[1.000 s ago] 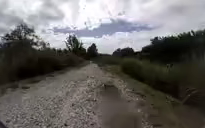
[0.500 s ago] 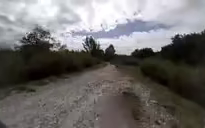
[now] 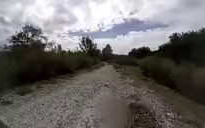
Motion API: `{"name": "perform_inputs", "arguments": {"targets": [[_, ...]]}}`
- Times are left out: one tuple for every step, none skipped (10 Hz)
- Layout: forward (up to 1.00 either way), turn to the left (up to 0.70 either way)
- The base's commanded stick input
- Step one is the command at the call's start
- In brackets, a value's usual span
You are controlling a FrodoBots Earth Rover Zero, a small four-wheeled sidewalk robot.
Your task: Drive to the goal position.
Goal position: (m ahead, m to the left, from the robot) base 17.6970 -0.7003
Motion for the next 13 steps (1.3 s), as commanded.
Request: {"name": "perform_inputs", "arguments": {"targets": [[0.85, 0.00], [0.85, 0.00], [0.85, 0.00], [0.85, 0.00], [0.85, 0.00], [0.85, 0.00], [0.85, 0.00], [0.85, 0.00], [0.85, 0.00], [0.85, 0.00], [0.85, 0.00], [0.85, 0.00], [0.85, 0.00]]}}
